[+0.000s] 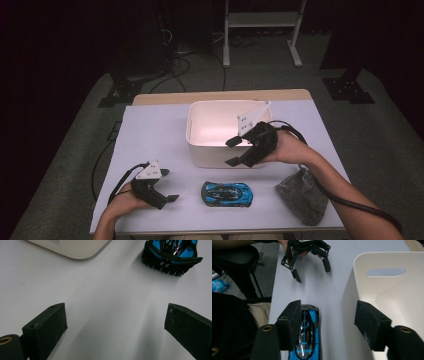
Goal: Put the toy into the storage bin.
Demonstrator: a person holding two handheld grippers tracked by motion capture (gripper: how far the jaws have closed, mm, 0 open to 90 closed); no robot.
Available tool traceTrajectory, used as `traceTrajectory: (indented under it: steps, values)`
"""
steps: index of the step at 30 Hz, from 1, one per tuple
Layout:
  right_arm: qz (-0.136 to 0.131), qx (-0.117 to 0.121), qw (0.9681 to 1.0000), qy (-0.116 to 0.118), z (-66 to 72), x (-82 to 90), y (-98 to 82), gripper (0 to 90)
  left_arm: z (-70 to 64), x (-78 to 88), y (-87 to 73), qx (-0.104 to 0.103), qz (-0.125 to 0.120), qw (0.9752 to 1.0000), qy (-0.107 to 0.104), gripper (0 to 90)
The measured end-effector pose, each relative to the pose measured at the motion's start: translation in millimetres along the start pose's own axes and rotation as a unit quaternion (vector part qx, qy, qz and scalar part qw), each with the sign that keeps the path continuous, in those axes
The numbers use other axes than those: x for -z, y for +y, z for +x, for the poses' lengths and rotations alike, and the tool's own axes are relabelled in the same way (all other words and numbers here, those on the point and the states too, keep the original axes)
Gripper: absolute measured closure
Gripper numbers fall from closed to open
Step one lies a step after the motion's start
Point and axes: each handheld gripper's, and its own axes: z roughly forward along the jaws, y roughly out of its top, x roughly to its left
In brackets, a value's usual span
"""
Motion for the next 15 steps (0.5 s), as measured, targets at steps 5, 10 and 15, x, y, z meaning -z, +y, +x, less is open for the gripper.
traceTrajectory:
  steps: [5, 10, 15]
  values:
    - [-0.011, 0.005, 0.9999, 0.011, 20.2, -1.2, -10.6, 29.4, -0.9, -0.4, 0.4, 0.000, 0.001, 1.0000, -0.002, 3.5]
    - [-0.013, -0.007, 0.9996, 0.022, 31.3, -14.8, -23.3, 24.8, -1.1, -0.7, -0.9, 0.000, 0.002, 1.0000, -0.004, 3.5]
    - [-0.014, -0.027, 0.9991, 0.029, 38.9, -39.0, -43.2, 23.3, -0.1, 1.3, -0.8, 0.001, -0.002, 1.0000, -0.002, 3.5]
